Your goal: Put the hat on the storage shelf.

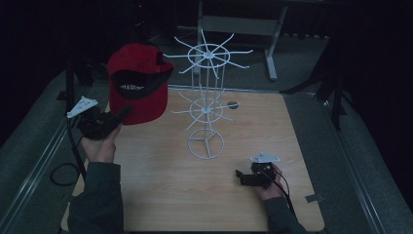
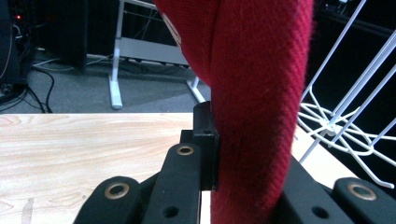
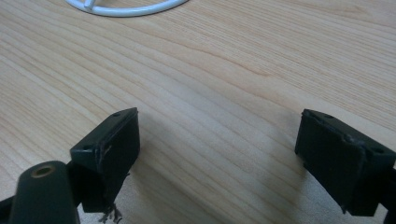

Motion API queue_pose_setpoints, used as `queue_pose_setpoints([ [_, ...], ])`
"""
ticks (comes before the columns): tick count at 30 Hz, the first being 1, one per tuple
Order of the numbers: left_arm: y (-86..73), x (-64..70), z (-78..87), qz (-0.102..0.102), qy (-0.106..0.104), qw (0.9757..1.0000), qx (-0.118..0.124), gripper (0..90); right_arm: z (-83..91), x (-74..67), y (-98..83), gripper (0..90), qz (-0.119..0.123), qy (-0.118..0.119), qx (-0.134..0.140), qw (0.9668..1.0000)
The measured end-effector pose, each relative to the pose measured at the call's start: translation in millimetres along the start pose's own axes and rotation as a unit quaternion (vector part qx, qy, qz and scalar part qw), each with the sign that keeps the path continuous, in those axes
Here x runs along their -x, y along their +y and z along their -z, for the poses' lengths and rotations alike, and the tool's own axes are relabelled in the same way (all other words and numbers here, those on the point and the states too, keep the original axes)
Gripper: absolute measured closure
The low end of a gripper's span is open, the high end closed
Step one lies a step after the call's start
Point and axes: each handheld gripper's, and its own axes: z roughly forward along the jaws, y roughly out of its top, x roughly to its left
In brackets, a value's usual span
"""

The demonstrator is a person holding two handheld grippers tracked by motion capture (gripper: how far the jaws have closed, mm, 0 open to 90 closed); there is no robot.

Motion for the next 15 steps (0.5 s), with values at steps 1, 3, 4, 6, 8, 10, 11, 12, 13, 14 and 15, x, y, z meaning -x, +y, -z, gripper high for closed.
queue_pose_setpoints([
  [1,1.1,0.5,-0.4,0.001,0.0,1.0,0.001,85.4,0.0,0.0,0.0,13.7,0.0,0.0,0.0,1.0],
  [3,2.6,1.2,-1.0,0.002,-0.002,1.0,0.004,85.4,0.0,0.0,0.0,13.7,0.0,0.0,0.0,1.0],
  [4,3.4,1.4,-1.3,0.002,-0.003,1.0,0.004,85.4,0.0,0.0,0.0,13.7,0.0,0.0,0.0,1.0],
  [6,4.9,2.4,-1.9,0.003,-0.003,1.0,0.006,85.4,0.0,0.0,0.0,13.7,0.0,0.0,0.0,1.0],
  [8,6.6,3.0,-2.5,0.005,-0.003,0.9999,0.009,85.4,0.0,0.0,0.0,13.7,0.0,0.0,0.0,1.0],
  [10,8.4,3.3,-3.0,0.009,-0.004,0.9999,0.012,85.4,0.0,0.0,0.0,13.7,0.0,0.0,0.0,1.0],
  [11,9.4,3.5,-3.3,0.01,-0.005,0.9999,0.013,85.4,0.0,0.0,0.0,13.7,0.0,0.0,0.0,1.0],
  [12,10.6,3.9,-3.5,0.009,-0.005,0.9999,0.012,85.3,0.0,0.0,0.0,13.7,0.0,0.0,0.0,1.0],
  [13,12.4,4.8,-3.8,0.007,-0.005,0.9999,0.013,85.4,0.0,0.0,0.0,13.7,0.0,0.0,0.0,1.0],
  [14,13.4,5.4,-4.0,0.005,-0.007,0.9999,0.013,85.4,0.0,0.0,0.0,13.7,0.0,0.0,0.0,1.0],
  [15,14.8,6.5,-4.2,0.002,-0.008,0.9999,0.014,85.3,0.0,0.0,0.0,13.7,0.0,0.0,0.0,1.0],
])
